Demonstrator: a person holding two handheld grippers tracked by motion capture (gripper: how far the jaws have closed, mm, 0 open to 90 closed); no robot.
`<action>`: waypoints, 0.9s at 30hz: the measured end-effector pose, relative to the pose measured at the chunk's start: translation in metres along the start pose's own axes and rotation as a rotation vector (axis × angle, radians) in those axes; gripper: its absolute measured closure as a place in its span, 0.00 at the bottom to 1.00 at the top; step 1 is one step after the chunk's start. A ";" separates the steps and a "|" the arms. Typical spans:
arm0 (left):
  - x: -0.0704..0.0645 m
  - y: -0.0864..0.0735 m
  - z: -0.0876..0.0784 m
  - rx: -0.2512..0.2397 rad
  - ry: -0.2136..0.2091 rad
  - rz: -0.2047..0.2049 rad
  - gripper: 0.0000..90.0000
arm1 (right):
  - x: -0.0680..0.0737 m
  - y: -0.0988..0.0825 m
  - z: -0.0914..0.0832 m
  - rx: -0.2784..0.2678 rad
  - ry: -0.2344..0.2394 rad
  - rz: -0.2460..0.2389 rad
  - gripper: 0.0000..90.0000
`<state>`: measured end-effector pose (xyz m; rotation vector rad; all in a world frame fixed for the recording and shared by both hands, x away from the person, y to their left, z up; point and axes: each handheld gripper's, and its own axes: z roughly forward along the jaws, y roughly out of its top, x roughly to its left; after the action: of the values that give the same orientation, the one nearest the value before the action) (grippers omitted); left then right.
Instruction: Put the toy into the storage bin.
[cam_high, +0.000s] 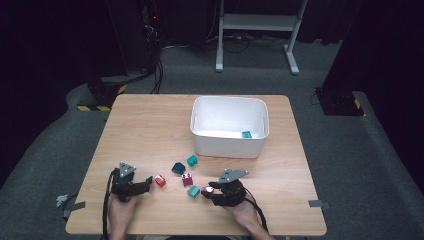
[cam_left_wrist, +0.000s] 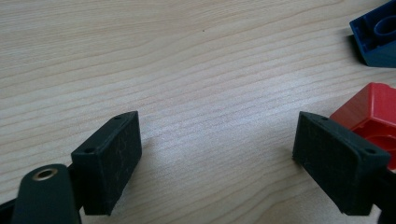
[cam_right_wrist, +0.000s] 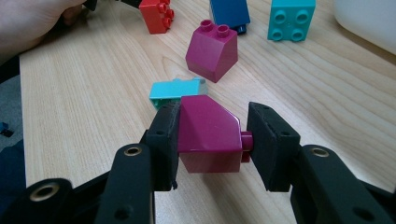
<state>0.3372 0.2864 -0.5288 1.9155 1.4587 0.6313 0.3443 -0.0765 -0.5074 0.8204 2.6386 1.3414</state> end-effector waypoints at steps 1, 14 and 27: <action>0.000 0.000 0.000 0.000 0.000 0.000 0.17 | 0.000 0.000 0.000 -0.001 -0.001 -0.001 0.62; 0.000 0.000 0.000 0.000 0.000 0.000 0.17 | -0.011 0.012 -0.016 -0.035 -0.020 0.011 0.62; 0.000 0.000 0.000 0.000 0.000 0.000 0.17 | -0.021 0.030 -0.032 -0.064 -0.031 0.003 0.62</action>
<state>0.3372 0.2864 -0.5288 1.9154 1.4587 0.6319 0.3661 -0.0954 -0.4682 0.8304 2.5575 1.3943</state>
